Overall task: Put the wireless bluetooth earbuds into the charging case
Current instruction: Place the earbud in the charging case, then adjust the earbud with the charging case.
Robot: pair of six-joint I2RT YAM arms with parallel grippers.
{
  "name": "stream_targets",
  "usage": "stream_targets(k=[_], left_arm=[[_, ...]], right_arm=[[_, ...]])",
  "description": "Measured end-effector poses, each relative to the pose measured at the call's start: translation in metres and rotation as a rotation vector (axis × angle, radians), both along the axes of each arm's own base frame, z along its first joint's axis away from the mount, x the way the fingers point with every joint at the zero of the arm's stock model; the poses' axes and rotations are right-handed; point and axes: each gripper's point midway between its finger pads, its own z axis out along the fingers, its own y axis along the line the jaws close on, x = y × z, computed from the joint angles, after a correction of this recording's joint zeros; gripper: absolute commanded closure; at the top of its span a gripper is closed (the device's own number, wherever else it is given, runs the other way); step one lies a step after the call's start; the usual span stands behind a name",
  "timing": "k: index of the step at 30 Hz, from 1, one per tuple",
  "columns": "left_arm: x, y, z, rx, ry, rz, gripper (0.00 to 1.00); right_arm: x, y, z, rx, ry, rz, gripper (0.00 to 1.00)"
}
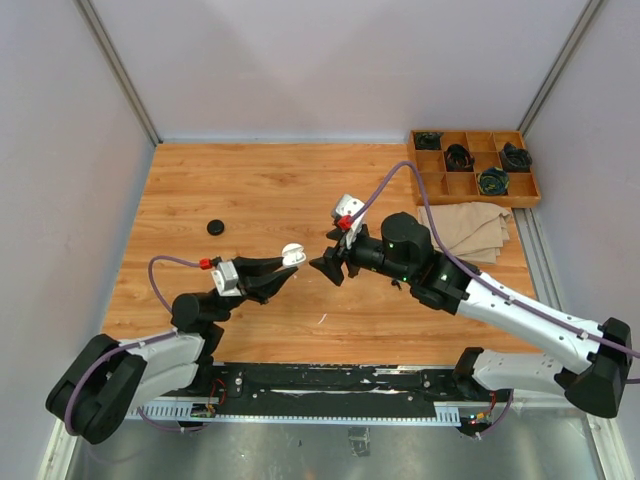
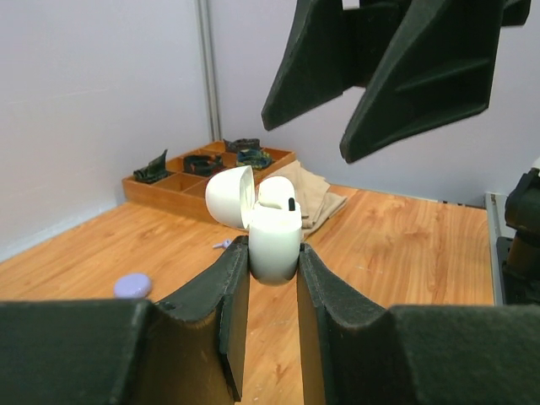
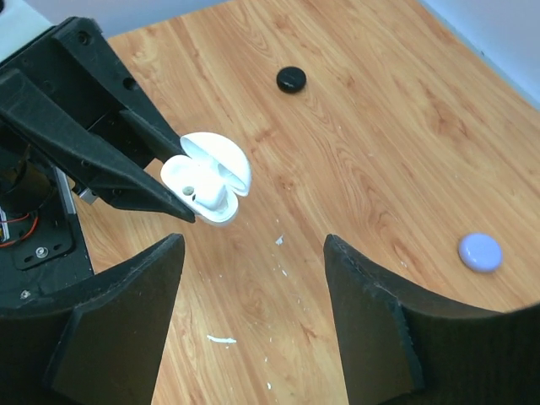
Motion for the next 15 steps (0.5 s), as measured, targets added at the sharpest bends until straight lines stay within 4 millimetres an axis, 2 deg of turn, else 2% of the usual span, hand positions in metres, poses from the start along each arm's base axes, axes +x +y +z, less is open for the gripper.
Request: stream_targets(k=[5,9,15], left_arm=[[0.006,-0.004,-0.017,0.032,0.060,-0.005,0.99],[0.010,-0.008,-0.034,0.064,0.115,-0.014,1.00],[0.009,-0.007,-0.029,0.060,0.092,-0.012,1.00]], right_arm=[[0.010,0.000,0.008,-0.040,0.071,-0.070,0.32],[0.012,0.005,0.010,-0.046,0.134,-0.095,0.42],[0.011,0.011,-0.008,-0.095,0.263,-0.121,0.55]])
